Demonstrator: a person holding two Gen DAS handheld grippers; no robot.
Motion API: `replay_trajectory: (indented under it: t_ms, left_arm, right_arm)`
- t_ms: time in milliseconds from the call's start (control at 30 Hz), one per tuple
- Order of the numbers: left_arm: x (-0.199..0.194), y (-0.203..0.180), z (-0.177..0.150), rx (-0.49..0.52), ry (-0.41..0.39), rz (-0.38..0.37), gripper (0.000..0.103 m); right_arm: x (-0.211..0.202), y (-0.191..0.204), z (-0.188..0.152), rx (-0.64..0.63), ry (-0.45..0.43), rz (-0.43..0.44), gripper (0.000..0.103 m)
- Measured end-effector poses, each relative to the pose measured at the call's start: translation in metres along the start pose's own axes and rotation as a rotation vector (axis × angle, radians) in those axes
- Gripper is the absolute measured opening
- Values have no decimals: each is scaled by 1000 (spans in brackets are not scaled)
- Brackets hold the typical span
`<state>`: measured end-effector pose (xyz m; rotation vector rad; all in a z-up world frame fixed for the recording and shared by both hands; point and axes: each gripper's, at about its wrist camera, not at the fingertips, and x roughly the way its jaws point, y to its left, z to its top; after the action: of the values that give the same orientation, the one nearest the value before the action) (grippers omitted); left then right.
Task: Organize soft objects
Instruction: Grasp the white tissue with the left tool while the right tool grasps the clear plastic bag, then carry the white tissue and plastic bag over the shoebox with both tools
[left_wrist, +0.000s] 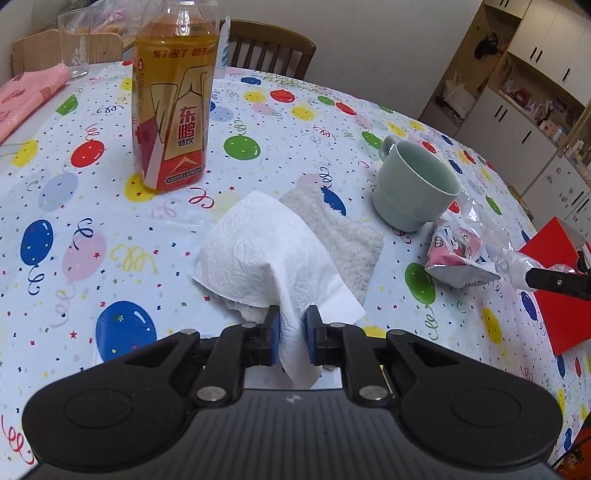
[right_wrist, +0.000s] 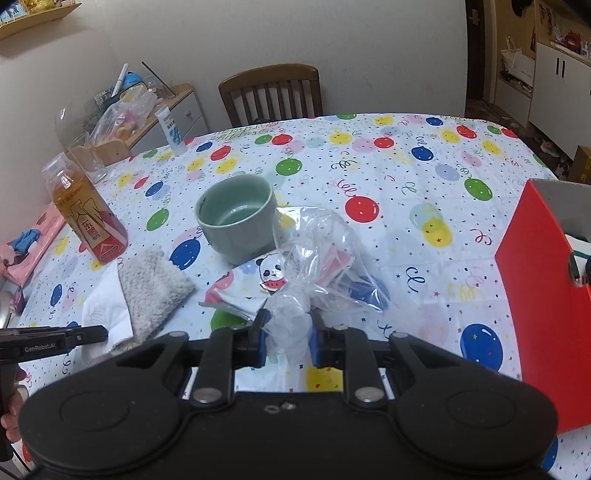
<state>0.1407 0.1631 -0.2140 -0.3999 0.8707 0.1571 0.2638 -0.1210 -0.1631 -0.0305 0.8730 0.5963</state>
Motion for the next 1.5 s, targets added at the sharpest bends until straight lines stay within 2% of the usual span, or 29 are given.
replay_trajectory:
  t_ms: [367,500,533,633,800,933,1200,1333,1500]
  left_arm:
    - [-9,0,-5,11,-4,9,14]
    - [-26,5,-3,-5,-70,-37,14]
    - [-30,5,-2,7,-77,-40,11]
    - [-35,3,-1,56,-85,-21,5]
    - [-39,8,-3,37,-97,-13,5]
    - [-50,3,0,60,-119,-18,5]
    - [-65,-23,16,72,-149,-66,5]
    - [-72,-45,29,87,-167,-115,5]
    - [-78,-81,44,128,-187,-185,5]
  right_arm:
    - [-2,-1,-5,7,5,-5,20]
    - [-2,0,-5,5,6,-6,20]
    - [-2,-1,-6,7,7,-6,20]
    - [-1,0,-6,9,7,-4,20]
    - [-7,-1,-4,4,-5,-2,20]
    - [-19,-1,-3,-8,-24,-1,20]
    - [-63,-7,4,-27,-83,10,19]
    - [-88,-17,10,-29,-108,24,19]
    - [-116,-34,14,-20,-157,0,19]
